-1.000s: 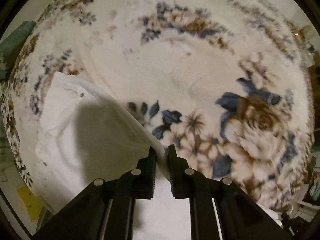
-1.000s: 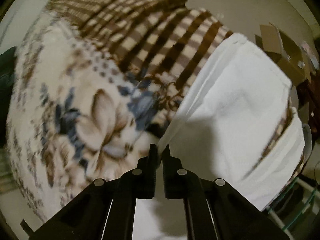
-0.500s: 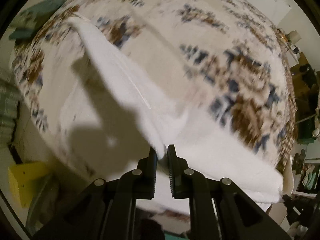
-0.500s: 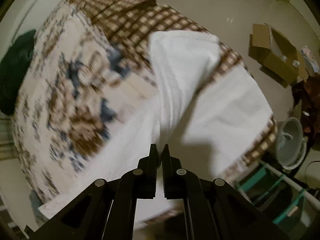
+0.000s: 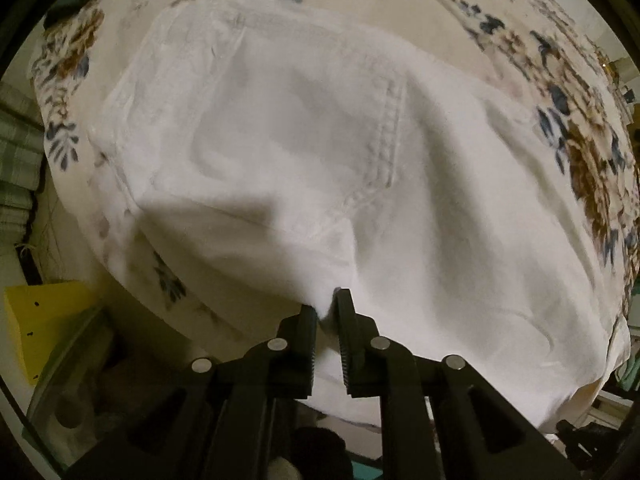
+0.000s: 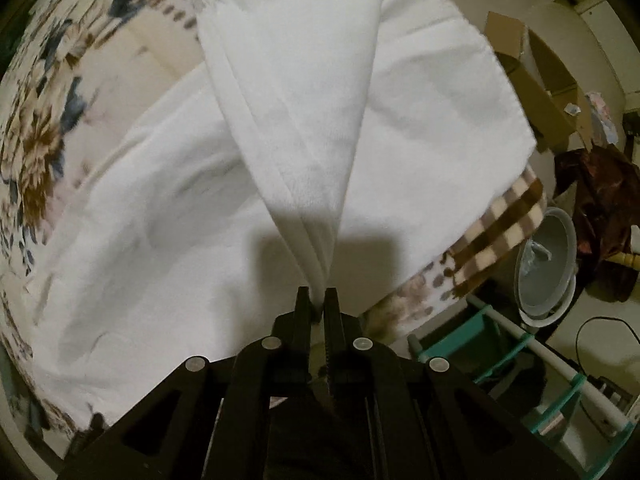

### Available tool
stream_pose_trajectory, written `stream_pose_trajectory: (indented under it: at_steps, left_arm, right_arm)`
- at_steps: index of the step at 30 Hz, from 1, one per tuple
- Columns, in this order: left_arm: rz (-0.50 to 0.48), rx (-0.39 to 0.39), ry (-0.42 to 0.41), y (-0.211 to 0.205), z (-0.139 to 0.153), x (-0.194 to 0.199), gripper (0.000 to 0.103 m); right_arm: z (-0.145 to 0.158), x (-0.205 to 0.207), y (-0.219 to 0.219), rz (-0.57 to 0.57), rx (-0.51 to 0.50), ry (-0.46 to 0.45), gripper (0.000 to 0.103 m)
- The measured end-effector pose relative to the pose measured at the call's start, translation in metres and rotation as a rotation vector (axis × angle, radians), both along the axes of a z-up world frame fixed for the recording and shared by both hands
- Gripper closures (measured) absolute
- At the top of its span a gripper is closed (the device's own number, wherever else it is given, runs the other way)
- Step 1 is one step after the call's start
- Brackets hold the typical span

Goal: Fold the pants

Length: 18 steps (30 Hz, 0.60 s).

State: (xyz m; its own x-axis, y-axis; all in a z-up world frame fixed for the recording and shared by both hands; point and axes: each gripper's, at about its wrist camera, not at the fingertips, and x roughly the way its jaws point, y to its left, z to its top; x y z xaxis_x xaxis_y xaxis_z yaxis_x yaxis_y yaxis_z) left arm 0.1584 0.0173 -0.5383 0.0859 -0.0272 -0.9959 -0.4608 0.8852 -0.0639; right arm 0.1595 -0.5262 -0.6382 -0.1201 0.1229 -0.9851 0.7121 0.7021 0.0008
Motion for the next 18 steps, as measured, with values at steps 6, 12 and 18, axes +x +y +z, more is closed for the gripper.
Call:
stream_pose_trajectory:
  at_steps: [6,12,18]
  left_arm:
    - [0.005,0.013,-0.094,-0.008,0.030,0.015,0.046]
    - [-0.117,0.120,-0.139,-0.036,0.033,0.043,0.008]
    - [-0.224,0.143,-0.091,-0.066,0.015,0.046,0.008]
  right_arm:
    - [0.032,-0.015,-0.016,0.013,-0.005,-0.072,0.045]
    - [0.063,0.016,-0.031,0.090,-0.130,-0.214,0.022]
    - [0.030,0.089,-0.030,0.184,-0.244,-0.206,0.022]
